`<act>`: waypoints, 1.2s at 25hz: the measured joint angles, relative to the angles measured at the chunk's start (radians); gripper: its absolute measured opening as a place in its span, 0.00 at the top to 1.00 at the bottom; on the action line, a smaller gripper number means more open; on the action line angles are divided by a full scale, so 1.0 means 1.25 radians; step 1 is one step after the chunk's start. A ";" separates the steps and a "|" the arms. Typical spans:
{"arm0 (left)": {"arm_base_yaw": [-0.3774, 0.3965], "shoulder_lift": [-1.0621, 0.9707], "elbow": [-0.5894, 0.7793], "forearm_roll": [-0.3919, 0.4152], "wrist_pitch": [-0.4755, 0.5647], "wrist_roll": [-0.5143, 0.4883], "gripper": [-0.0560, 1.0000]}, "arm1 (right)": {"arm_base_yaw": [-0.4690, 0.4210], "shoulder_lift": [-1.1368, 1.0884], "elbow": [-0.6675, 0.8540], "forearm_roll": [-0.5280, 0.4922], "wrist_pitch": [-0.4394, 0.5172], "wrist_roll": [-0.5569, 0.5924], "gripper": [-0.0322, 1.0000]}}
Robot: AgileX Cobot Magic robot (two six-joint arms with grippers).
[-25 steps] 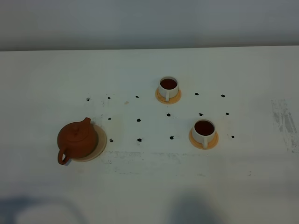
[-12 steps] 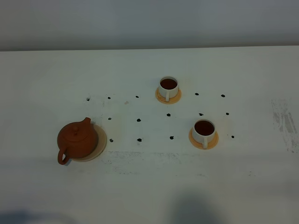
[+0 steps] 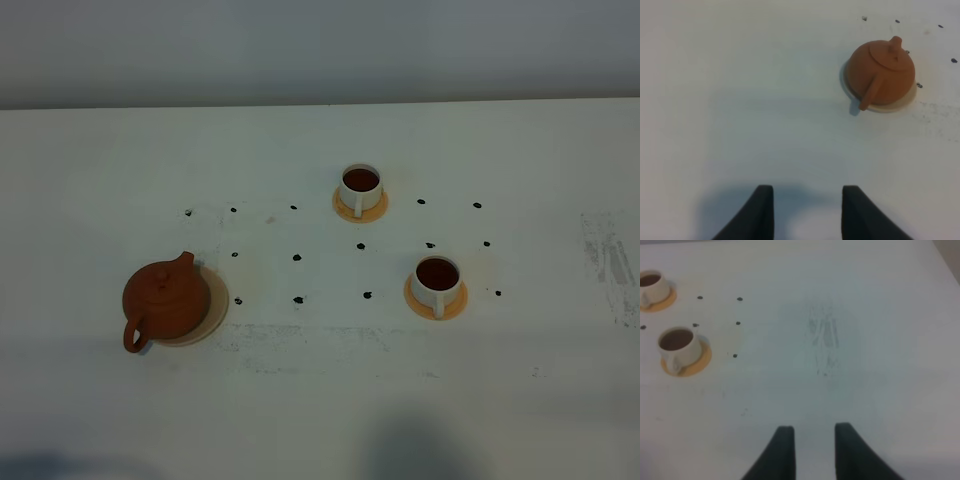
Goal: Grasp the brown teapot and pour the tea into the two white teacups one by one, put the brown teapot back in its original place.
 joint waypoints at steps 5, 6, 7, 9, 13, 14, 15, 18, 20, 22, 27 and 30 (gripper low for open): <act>0.000 0.000 0.000 0.000 0.000 0.000 0.65 | 0.000 0.000 0.000 0.000 0.000 0.000 0.75; 0.000 0.000 0.000 0.000 0.000 0.000 0.65 | 0.000 0.000 0.000 0.000 0.000 0.000 0.75; 0.000 0.000 0.000 0.000 0.000 0.000 0.65 | 0.000 0.000 0.000 0.000 0.000 0.000 0.76; 0.000 -0.001 0.000 0.000 0.000 0.000 0.65 | 0.000 0.000 0.000 0.000 0.000 0.000 0.76; 0.000 -0.001 0.000 0.000 0.000 0.001 0.65 | 0.000 0.000 0.000 0.000 0.000 0.000 0.76; 0.000 -0.001 0.000 0.000 0.000 0.001 0.65 | 0.000 -0.002 0.000 0.000 0.000 0.000 0.76; 0.000 -0.001 0.000 0.000 0.000 0.001 0.65 | 0.000 -0.003 0.000 0.000 0.000 0.000 0.76; 0.000 -0.001 0.000 0.000 0.000 0.001 0.65 | 0.000 -0.001 0.000 0.000 0.000 0.000 0.76; 0.000 -0.001 0.000 0.000 0.000 0.001 0.65 | 0.003 -0.001 0.000 0.000 0.000 0.000 0.76; 0.000 -0.001 0.000 0.000 0.000 0.001 0.65 | 0.023 -0.001 0.000 -0.001 0.000 0.000 0.76; 0.000 -0.001 0.000 0.000 0.000 0.001 0.65 | 0.038 -0.001 0.000 0.000 0.000 0.000 0.76; 0.000 -0.001 0.000 0.000 0.000 0.001 0.65 | 0.038 -0.001 0.000 0.000 0.000 0.000 0.76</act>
